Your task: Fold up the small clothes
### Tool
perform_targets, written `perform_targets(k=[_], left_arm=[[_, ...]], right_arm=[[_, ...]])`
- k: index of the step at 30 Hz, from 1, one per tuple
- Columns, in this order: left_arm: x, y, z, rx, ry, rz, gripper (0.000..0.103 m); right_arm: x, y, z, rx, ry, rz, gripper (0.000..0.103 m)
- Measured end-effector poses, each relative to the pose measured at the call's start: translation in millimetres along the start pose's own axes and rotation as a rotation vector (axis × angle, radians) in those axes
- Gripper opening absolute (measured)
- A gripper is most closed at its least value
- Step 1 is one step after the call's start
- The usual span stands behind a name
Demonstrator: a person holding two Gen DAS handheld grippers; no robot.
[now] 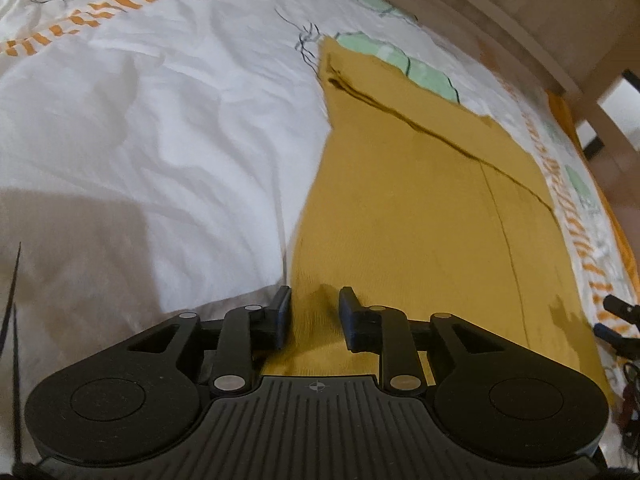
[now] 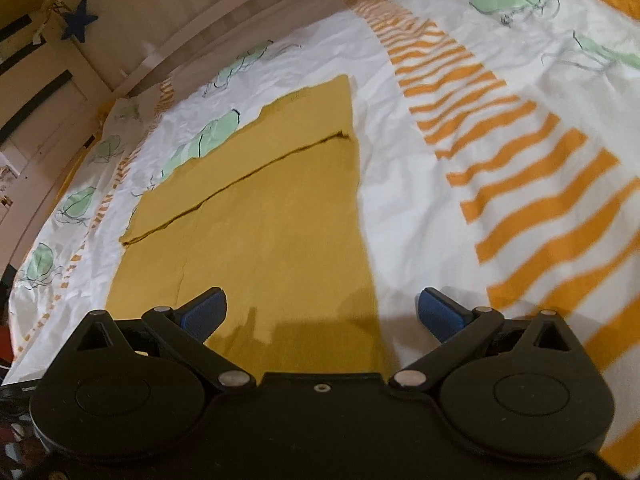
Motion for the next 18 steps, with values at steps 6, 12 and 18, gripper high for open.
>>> perform_targets(k=[6, 12, 18], left_arm=[[-3.5, -3.4, -3.0, 0.063, 0.053, -0.011, 0.029], [-7.0, -6.9, -9.8, 0.117, 0.072, -0.010, 0.031], [-10.5, -9.8, -12.7, 0.142, 0.089, -0.008, 0.032]], right_arm=[[-10.8, 4.5, -10.0, 0.001, 0.076, -0.004, 0.102], [-18.5, 6.0, -14.7, 0.008, 0.173, 0.022, 0.102], [-26.8, 6.1, -18.6, 0.007, 0.235, 0.041, 0.102]])
Point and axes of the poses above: each gripper's, at about its wrist camera, not at the fingertips, and x roughly the way its jaws point, y to its left, z to its top, the point moved 1 cm from there along x, roughly the way its jaws point
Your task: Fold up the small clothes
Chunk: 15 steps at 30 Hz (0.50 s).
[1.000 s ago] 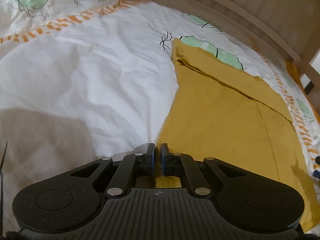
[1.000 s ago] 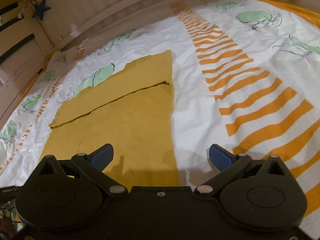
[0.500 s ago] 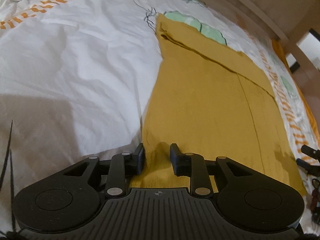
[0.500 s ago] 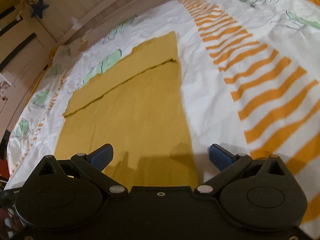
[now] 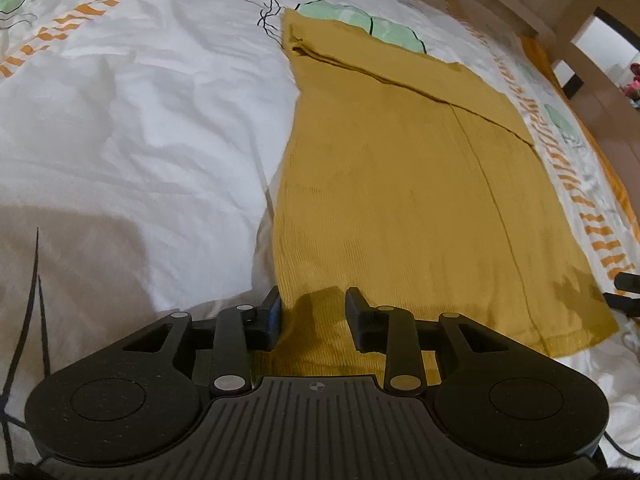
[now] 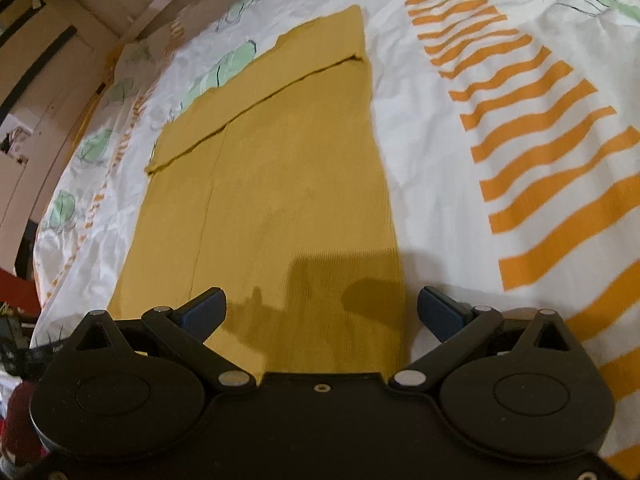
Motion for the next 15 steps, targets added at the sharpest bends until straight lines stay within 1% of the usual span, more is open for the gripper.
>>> perform_targets(k=[4, 8, 10, 15], left_arm=[[3.0, -1.4, 2.5, 0.006, 0.022, 0.000, 0.033], [7.5, -2.8, 4.0, 0.024, 0.043, -0.017, 0.041], [10.7, -4.4, 4.9, 0.035, 0.055, -0.023, 0.044], [16.0, -9.1, 7.0, 0.071, 0.070, -0.020, 0.046]], right_arm=[[-0.1, -2.0, 0.3, 0.004, 0.032, 0.014, 0.102], [4.1, -9.7, 4.6, 0.043, 0.069, 0.038, 0.102], [7.9, -12.6, 6.3, 0.056, 0.088, 0.049, 0.102], [13.0, -15.4, 6.7, 0.075, 0.116, 0.069, 0.102]])
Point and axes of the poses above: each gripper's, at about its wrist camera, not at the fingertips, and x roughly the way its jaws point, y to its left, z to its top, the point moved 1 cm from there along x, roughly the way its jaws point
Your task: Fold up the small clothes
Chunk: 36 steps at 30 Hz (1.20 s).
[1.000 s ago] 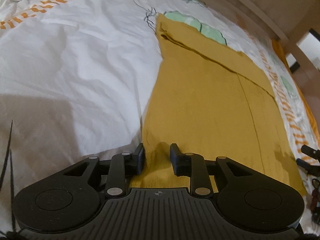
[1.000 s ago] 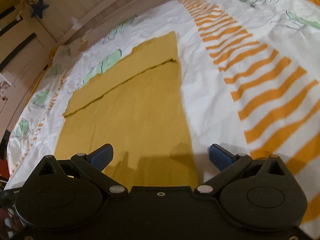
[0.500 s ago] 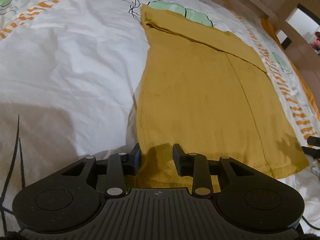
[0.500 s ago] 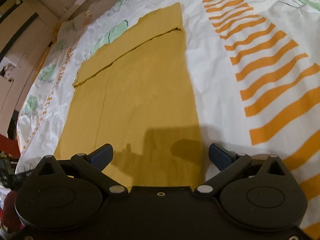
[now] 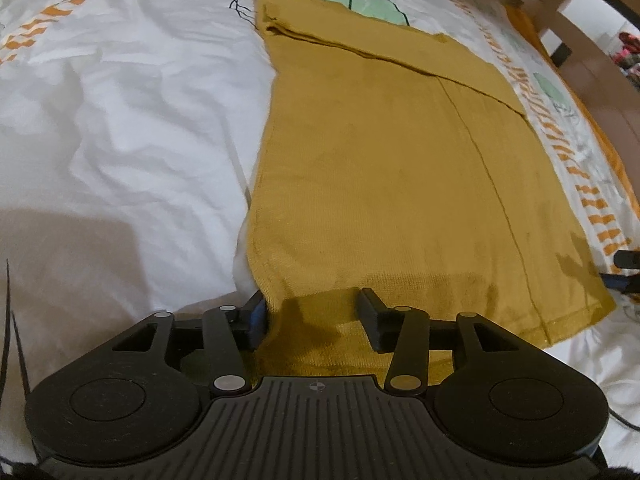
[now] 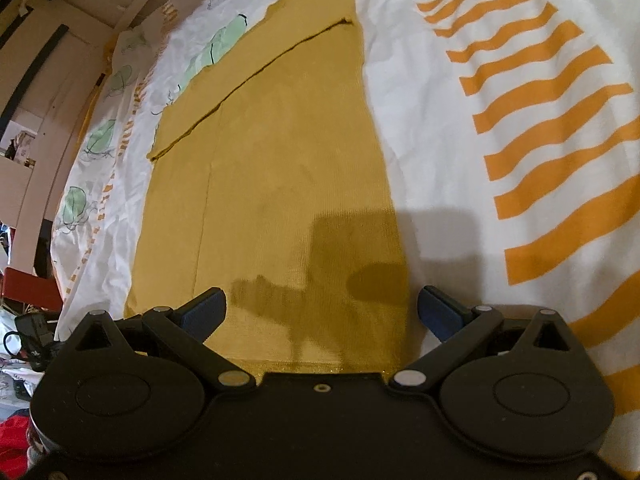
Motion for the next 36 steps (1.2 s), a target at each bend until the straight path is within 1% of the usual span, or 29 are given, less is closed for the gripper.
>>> perform_targets(k=[5, 9, 13, 22, 31, 33, 34, 35, 36], left_arm=[[-4.7, 1.4, -3.2, 0.005, 0.002, -0.016, 0.046], [-8.2, 3.3, -4.0, 0.016, 0.027, -0.042, 0.046], [-8.9, 7.5, -3.3, 0.002, 0.037, -0.063, 0.046], [-0.8, 9.4, -2.1, -0.007, 0.041, -0.069, 0.046], [1.6, 9.2, -4.0, 0.009, 0.028, -0.063, 0.046], [1.7, 9.0, -5.1, 0.012, 0.024, -0.066, 0.049], [2.3, 8.6, -4.8, 0.016, 0.025, -0.072, 0.053], [2.6, 8.0, -4.9, 0.023, 0.027, -0.082, 0.059], [3.1, 6.8, -4.9, 0.036, 0.030, -0.096, 0.062]], right_arm=[[0.8, 5.8, -2.9, -0.033, 0.028, -0.006, 0.102], [1.8, 9.9, -5.5, -0.064, 0.066, -0.012, 0.102], [2.3, 11.0, -6.0, -0.076, 0.089, -0.008, 0.102], [12.1, 7.7, -2.2, -0.059, 0.116, 0.007, 0.103], [14.7, 3.0, -2.0, -0.035, 0.114, 0.026, 0.103], [14.6, 0.9, -1.6, -0.030, 0.113, 0.033, 0.103], [15.3, 1.1, -1.1, -0.028, 0.113, 0.036, 0.103], [16.1, 0.9, -0.6, -0.029, 0.114, 0.042, 0.103], [16.9, 0.7, -0.1, -0.029, 0.114, 0.045, 0.103]])
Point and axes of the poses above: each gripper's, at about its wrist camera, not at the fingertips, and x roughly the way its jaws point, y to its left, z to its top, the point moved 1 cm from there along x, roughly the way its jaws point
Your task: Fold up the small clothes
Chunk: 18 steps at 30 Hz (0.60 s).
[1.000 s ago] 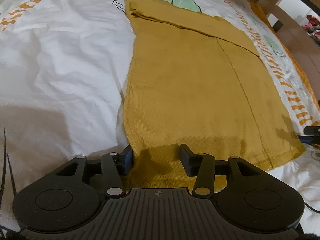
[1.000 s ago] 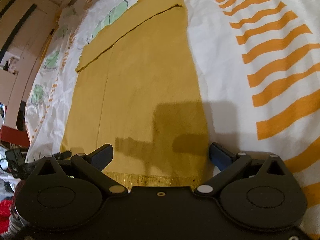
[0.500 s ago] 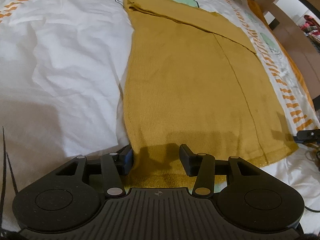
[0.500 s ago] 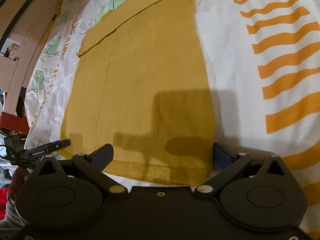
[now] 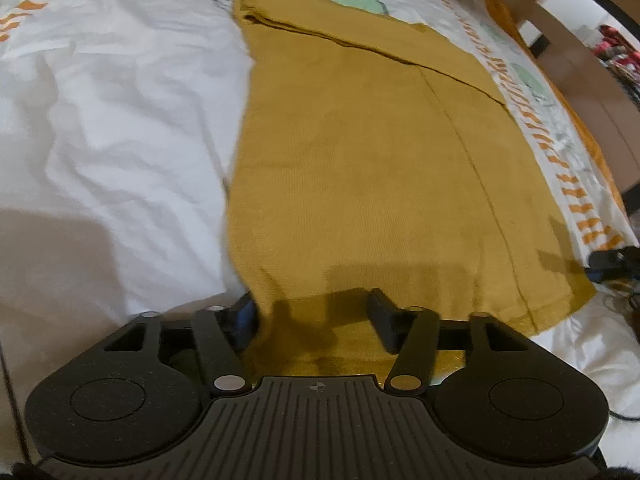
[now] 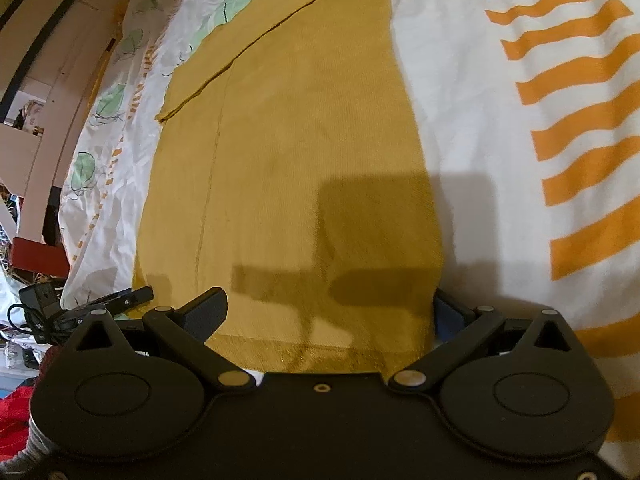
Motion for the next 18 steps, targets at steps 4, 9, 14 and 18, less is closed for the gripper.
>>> perform_targets(k=[4, 9, 14, 18], left_arm=[[2.7, -5.9, 0.7, 0.044, 0.009, -0.015, 0.075], [-3.6, -1.8, -2.4, 0.005, -0.034, 0.005, 0.055], [-12.2, 11.0, -2.5, -0.085, -0.063, 0.037, 0.023], [-14.0, 12.4, -1.9, -0.104, -0.076, 0.039, 0.010]], right_arm=[[1.6, 1.9, 0.5, -0.012, 0.003, -0.002, 0.103], [-1.3, 4.6, -2.0, -0.036, -0.001, -0.022, 0.100], [-10.9, 6.5, -6.0, -0.031, -0.024, -0.097, 0.067], [-15.2, -4.4, -9.2, 0.032, -0.030, -0.107, 0.024]])
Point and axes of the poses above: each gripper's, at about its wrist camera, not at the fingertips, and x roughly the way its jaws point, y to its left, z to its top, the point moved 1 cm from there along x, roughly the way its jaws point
